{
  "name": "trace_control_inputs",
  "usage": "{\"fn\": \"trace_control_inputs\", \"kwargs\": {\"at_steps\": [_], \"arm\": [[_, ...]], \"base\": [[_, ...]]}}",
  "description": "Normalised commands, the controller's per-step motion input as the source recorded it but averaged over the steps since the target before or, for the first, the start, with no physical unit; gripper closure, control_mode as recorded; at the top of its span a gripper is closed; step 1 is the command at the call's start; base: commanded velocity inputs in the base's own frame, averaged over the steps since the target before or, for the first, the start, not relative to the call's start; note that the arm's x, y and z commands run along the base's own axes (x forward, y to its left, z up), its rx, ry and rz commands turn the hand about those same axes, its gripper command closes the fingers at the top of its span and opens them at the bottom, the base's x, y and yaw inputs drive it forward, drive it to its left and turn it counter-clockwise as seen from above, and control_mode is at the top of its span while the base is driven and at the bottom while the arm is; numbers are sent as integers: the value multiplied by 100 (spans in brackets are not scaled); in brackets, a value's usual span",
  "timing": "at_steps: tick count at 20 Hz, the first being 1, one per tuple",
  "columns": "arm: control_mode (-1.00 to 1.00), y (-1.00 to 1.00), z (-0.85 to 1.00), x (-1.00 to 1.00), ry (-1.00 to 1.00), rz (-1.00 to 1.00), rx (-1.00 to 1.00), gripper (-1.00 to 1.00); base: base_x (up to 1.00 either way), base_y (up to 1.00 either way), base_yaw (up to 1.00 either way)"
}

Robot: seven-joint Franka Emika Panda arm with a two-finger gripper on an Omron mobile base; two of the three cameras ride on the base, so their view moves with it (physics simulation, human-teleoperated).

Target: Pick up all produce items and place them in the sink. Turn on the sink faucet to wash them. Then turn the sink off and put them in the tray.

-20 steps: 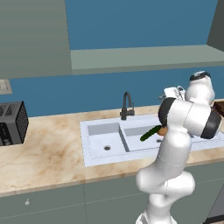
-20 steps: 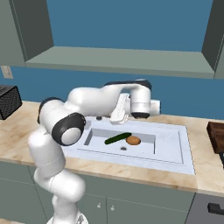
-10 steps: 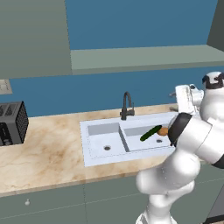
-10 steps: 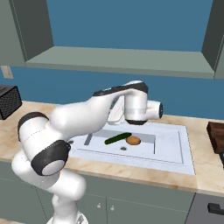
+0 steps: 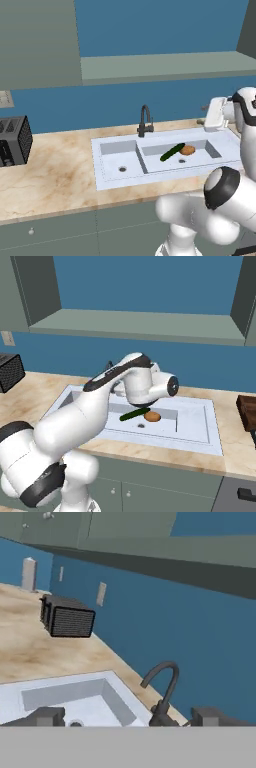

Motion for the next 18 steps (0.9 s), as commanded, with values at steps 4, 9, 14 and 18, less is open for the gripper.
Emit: {"fn": "trace_control_inputs", "kwargs": {"at_steps": [4, 9, 14, 18], "arm": [[-100, 0, 5, -19, 17, -35, -1, -100], [-100, 0, 9, -12, 20, -36, 0, -100], [-100, 0, 5, -10, 23, -37, 0, -100], [-100, 0, 0, -17, 17, -37, 0, -100]], "base": [[0, 0, 0], [0, 0, 0], [0, 0, 0], [0, 0, 0]]}}
